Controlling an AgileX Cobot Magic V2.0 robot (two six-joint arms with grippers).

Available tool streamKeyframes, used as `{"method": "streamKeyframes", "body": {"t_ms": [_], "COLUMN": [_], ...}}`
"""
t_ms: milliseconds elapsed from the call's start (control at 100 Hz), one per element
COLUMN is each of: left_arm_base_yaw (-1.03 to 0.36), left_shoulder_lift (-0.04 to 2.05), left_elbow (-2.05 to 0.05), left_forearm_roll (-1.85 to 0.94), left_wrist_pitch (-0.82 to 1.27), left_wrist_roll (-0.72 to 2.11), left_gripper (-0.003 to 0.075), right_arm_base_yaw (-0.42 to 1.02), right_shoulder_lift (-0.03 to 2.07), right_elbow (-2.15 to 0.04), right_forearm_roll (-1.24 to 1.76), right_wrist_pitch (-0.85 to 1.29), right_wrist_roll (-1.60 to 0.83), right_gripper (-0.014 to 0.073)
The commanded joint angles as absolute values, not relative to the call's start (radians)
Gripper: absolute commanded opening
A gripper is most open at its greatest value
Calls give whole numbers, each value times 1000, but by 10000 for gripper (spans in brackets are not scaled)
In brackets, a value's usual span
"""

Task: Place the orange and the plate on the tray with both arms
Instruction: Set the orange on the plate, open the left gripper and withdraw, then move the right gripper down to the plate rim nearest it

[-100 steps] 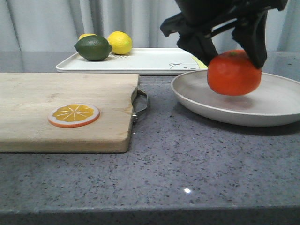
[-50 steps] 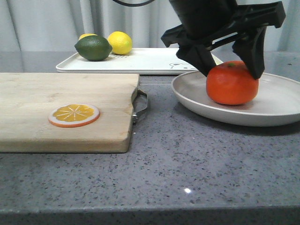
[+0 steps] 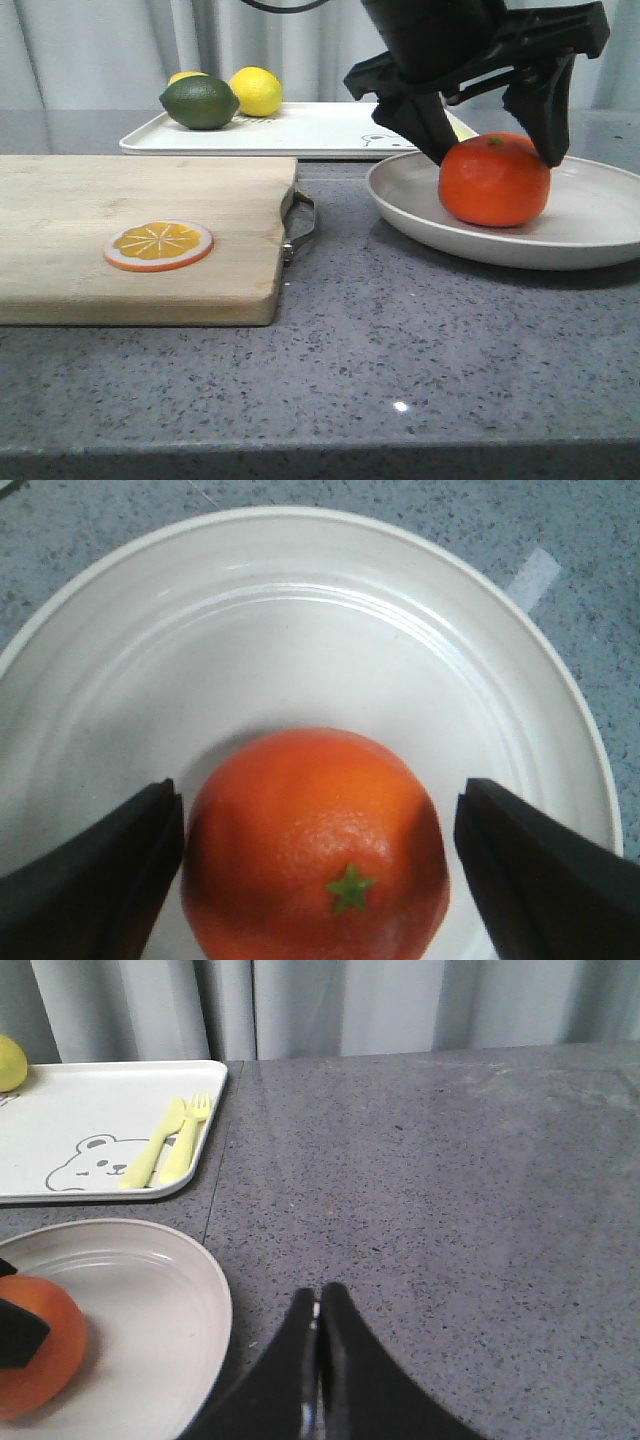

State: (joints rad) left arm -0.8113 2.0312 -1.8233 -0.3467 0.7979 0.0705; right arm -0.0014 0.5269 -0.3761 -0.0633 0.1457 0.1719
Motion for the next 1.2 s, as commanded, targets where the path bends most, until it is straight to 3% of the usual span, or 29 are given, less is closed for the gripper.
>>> {"method": "streamKeyframes", "body": {"t_ms": [0,190,260,700,1190], "left_arm_base_yaw": [-820,-820,-820,-820,-731], "left_shoulder_lift": [1948,1893,1872,1773,1372], "left_elbow": [-1859,-1859,-1859,-1819,-1338], "left_forearm_roll": [-369,-368,-366,-334,-321], "left_wrist_pitch": [771,790,790,865,654], "left_wrist_roll": [70,89,89,111,84], "left_gripper": [536,532,498,-19,-18], "right_arm_base_yaw": [-3,-3,-3,-3,-3], "right_shoulder_lift": [536,536,536,536,536], "right_elbow": [-412,-412,-412,-412,-412], "right_forearm_roll": [-66,-66,-66,-66,-66], "right_wrist_pitch": [68,60,54,30,64], "right_wrist_roll": [169,169,169,169,169], "right_gripper": [-57,-57,-57,-57,-57]}}
